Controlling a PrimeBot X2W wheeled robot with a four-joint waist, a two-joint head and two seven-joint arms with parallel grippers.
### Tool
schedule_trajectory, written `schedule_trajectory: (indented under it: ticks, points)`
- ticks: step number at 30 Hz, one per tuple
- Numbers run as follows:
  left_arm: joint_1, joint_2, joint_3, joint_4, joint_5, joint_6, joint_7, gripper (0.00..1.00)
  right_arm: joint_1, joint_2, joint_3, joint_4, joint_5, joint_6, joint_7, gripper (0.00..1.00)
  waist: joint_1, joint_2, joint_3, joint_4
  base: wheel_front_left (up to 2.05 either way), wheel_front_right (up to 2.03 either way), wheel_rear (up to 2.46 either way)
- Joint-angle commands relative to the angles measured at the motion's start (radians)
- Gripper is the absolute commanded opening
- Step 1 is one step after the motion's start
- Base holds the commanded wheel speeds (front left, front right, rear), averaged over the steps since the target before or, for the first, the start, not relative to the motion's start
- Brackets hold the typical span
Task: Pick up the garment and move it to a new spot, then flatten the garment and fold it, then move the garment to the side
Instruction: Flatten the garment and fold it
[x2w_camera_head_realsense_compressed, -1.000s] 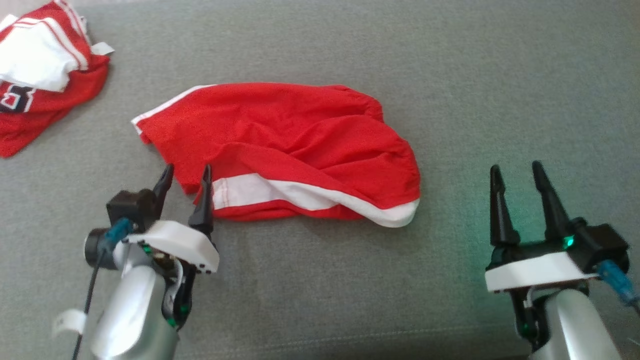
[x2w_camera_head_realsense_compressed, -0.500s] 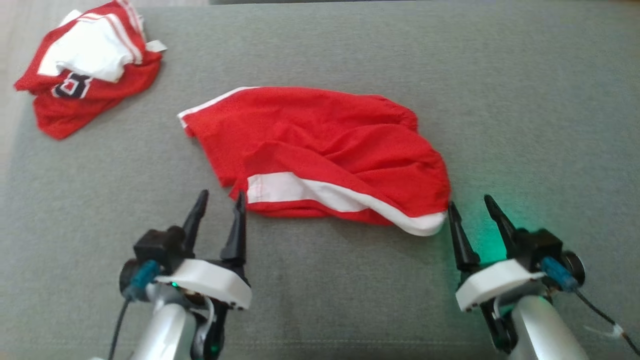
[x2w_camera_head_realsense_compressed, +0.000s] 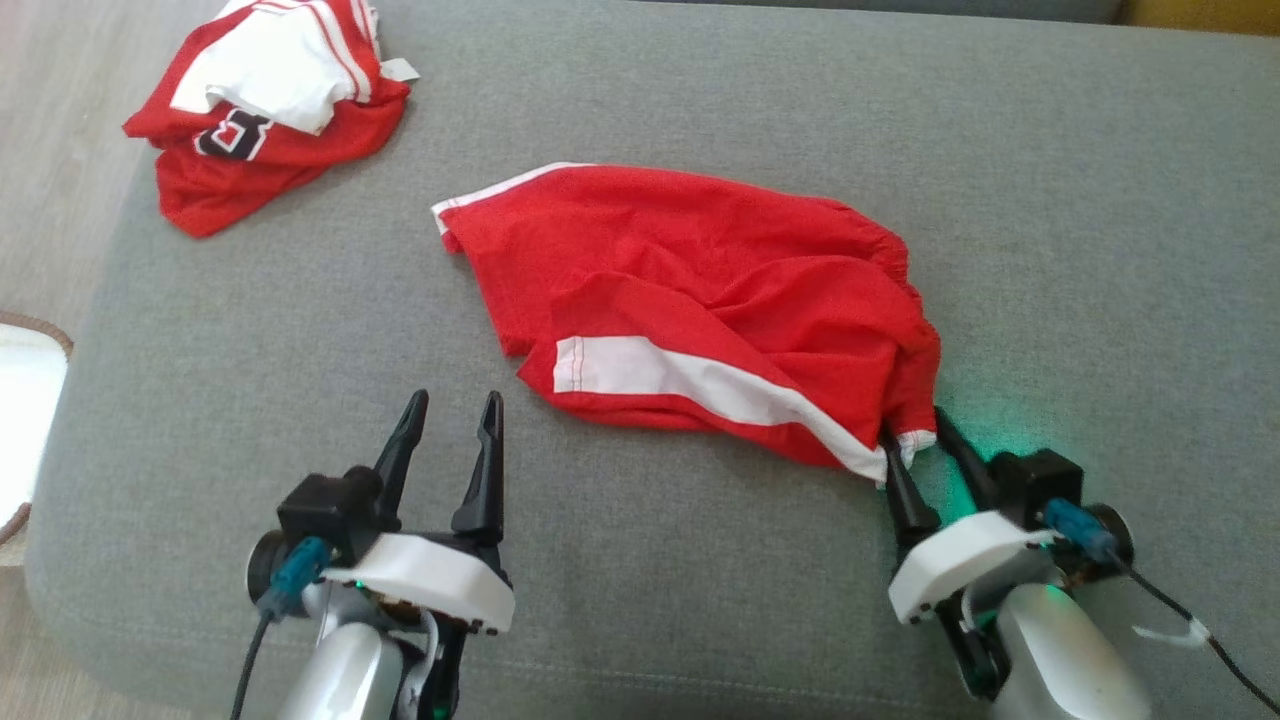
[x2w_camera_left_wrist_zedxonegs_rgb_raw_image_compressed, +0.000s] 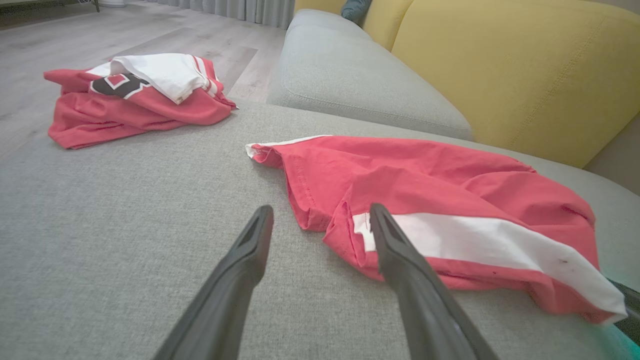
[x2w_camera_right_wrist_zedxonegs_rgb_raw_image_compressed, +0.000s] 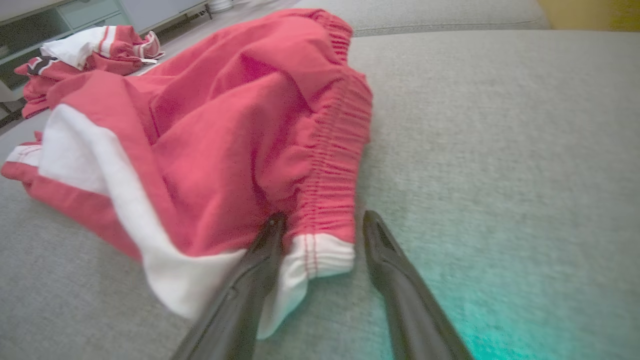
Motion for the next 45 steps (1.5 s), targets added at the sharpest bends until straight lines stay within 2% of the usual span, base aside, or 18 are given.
schedule_trajectory:
  ticks: [1,3,6,14,19,20,21,22,23,31,37,45]
  points:
    - [-0.014,0.003,0.023,-0.035,-0.009,0.001,-0.012,1.0,-0.032,-0.003,0.033,-0.01,0.007,0.008,-0.006,0.35,0.0,0.0,-0.003,0.004,0.0,0.0,0.0]
    - [-0.01,0.004,0.022,-0.035,-0.009,0.002,-0.012,1.0,-0.04,-0.003,0.037,0.002,0.014,0.008,-0.006,0.0,0.0,0.0,-0.007,0.006,0.0,0.0,0.0]
    - [-0.001,0.006,0.025,-0.037,-0.01,0.006,-0.012,1.0,-0.04,-0.003,0.001,0.005,0.008,0.008,-0.006,0.0,0.0,0.0,-0.015,-0.002,0.0,0.0,0.0]
    - [0.013,0.006,0.015,-0.041,-0.015,0.004,-0.012,1.0,0.003,-0.003,-0.225,-0.034,-0.102,0.008,-0.006,0.0,0.0,0.0,-0.018,-0.047,0.0,0.0,0.0]
    - [0.006,0.006,0.011,-0.038,-0.017,0.003,-0.012,1.0,0.005,-0.003,-0.25,-0.032,-0.118,0.008,-0.006,0.0,0.0,0.0,-0.011,-0.07,0.0,0.0,0.0]
    - [0.005,0.006,0.011,-0.037,-0.018,0.003,-0.012,1.0,0.003,-0.003,-0.256,-0.036,-0.123,0.008,-0.006,0.16,0.0,0.0,-0.01,-0.073,0.0,0.0,0.0]
    - [0.003,0.006,0.011,-0.036,-0.018,0.002,-0.012,1.0,0.003,-0.003,-0.26,-0.04,-0.127,0.008,-0.006,0.47,0.0,0.0,-0.01,-0.076,0.0,0.0,0.0]
    - [0.002,0.006,0.012,-0.036,-0.018,0.002,-0.012,1.0,0.003,-0.003,-0.26,-0.043,-0.128,0.008,-0.006,0.89,0.0,0.0,-0.011,-0.079,0.0,0.0,0.0]
    - [0.001,0.006,0.013,-0.037,-0.017,0.002,-0.012,1.0,0.005,-0.003,-0.261,-0.047,-0.127,0.008,-0.006,1.0,0.0,0.0,-0.012,-0.082,0.0,0.0,0.0]
    - [0.005,0.005,0.025,-0.052,-0.015,0.001,-0.012,1.0,0.046,-0.003,-0.269,-0.135,-0.122,0.008,-0.006,1.0,0.0,0.0,-0.045,-0.105,0.0,0.0,0.0]
    - [0.016,0.001,0.04,-0.067,-0.015,0.001,-0.012,1.0,0.104,-0.003,-0.246,-0.292,-0.098,0.008,-0.006,1.0,0.0,0.0,-0.096,-0.13,0.0,0.0,0.0]
    - [0.048,-0.003,0.042,-0.076,-0.01,-0.004,-0.012,1.0,0.17,-0.003,-0.192,-0.428,-0.063,0.008,-0.006,1.0,0.0,0.0,-0.167,-0.14,0.0,0.0,0.0]
